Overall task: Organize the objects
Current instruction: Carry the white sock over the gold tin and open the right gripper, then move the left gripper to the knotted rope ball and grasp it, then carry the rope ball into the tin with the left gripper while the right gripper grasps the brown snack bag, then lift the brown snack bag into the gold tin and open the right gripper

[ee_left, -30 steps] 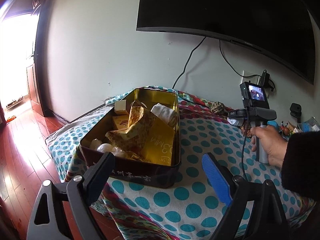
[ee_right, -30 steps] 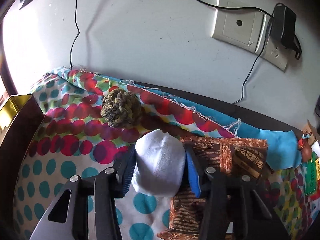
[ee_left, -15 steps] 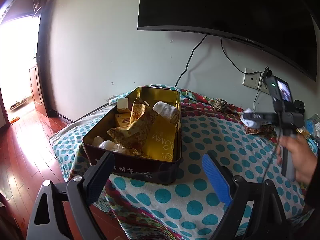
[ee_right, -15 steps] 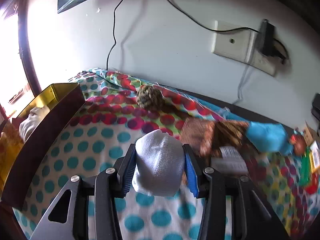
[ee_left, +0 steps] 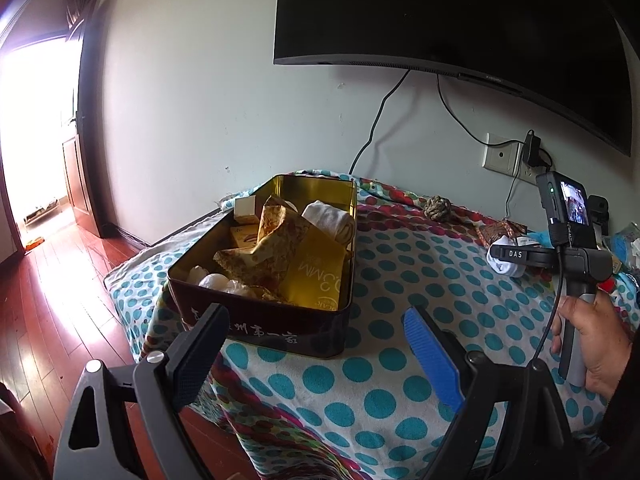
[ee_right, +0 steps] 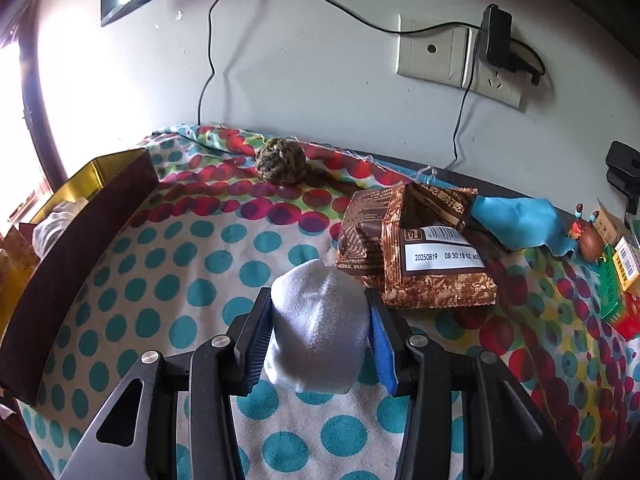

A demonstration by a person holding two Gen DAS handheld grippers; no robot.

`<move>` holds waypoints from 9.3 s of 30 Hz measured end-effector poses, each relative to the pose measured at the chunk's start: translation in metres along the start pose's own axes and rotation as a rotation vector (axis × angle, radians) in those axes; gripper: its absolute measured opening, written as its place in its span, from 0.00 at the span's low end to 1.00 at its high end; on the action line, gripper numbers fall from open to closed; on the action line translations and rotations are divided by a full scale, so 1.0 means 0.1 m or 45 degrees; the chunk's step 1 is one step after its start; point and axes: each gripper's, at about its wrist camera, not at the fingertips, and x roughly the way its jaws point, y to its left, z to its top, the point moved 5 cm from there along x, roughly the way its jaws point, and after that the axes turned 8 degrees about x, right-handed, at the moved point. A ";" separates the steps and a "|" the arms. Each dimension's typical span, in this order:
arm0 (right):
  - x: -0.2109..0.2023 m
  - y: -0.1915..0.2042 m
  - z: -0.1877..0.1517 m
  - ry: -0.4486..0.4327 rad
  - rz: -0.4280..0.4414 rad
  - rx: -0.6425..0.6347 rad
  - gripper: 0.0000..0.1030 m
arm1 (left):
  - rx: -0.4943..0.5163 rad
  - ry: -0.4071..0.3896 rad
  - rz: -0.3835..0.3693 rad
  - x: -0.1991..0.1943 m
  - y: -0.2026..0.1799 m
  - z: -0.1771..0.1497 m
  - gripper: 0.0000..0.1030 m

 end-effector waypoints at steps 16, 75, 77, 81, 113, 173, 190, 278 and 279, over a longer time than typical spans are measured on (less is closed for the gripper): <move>0.02 0.51 0.03 0.010 0.009 -0.149 0.41 | -0.041 0.035 0.006 0.04 0.09 -0.03 0.89; 0.42 -0.36 0.40 0.060 -0.146 -0.037 0.98 | 0.189 0.014 -0.108 0.04 -0.69 0.09 0.89; 0.50 -0.40 0.37 0.075 -0.133 -0.009 0.98 | 0.219 0.016 -0.109 0.11 -0.73 0.20 0.89; 0.65 -0.46 0.29 0.134 -0.115 0.034 0.99 | 0.261 -0.017 -0.114 0.25 -0.81 0.48 0.89; 0.69 -0.59 0.31 0.139 -0.100 0.135 1.00 | 0.328 0.223 -0.197 3.25 -2.04 1.56 0.89; 0.85 -0.45 0.27 0.214 -0.160 0.033 1.00 | 0.015 0.467 0.202 2.34 0.47 1.26 0.83; 0.89 -0.46 0.27 0.229 -0.133 0.057 1.00 | 0.149 -0.013 -0.104 -0.14 -0.40 0.37 0.84; -0.96 2.26 -0.05 -0.139 0.185 -0.211 1.00 | -0.090 0.005 0.049 -0.70 0.13 0.08 0.84; -1.00 2.22 -0.05 -0.163 0.155 -0.223 1.00 | -0.092 -0.003 0.005 -0.85 0.10 0.09 0.84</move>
